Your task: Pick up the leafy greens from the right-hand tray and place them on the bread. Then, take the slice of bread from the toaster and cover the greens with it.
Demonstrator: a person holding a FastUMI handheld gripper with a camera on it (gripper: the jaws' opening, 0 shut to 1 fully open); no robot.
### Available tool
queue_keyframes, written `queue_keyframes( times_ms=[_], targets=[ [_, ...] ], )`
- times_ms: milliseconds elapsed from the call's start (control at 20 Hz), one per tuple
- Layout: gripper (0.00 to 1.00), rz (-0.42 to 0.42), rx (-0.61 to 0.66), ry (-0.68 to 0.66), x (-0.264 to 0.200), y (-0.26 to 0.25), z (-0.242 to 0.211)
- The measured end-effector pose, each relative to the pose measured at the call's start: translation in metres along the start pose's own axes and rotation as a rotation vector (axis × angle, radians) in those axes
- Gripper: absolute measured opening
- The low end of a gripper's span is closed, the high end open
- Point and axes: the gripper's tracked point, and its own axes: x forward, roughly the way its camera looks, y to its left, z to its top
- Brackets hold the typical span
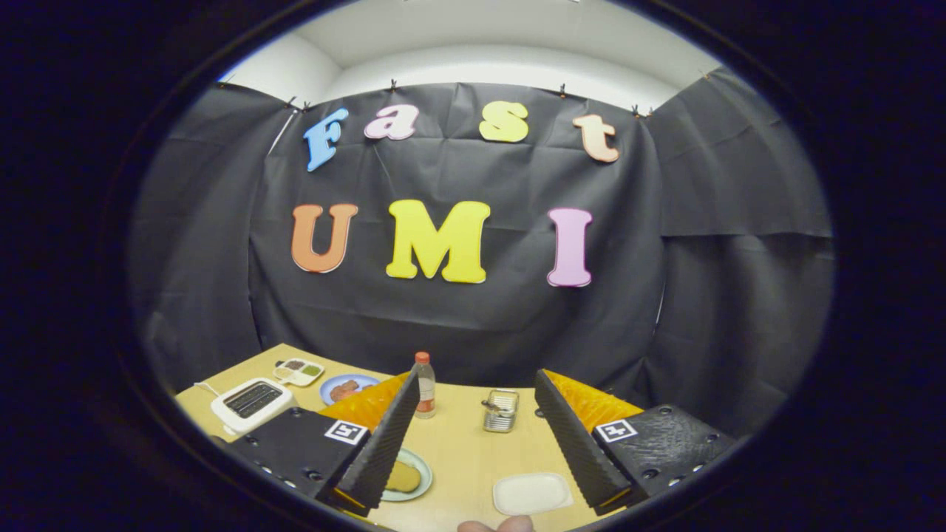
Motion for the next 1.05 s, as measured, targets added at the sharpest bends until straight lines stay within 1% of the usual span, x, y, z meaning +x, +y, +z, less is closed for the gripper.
queue_keyframes(
  times_ms=[100,250,500,700,1050],
  targets=[
    [0.96,-0.001,0.014,-0.005,-0.014,-0.003,0.013],
    [0.95,-0.017,0.006,-0.05,-0.028,-0.01,0.039],
    [0.95,-0.018,0.023,-0.097,-0.04,-0.004,0.068],
    [0.95,-0.018,0.031,-0.11,-0.046,0.003,0.077],
    [0.95,-0.017,0.04,-0.106,-0.05,0.009,0.076]
  ],
)
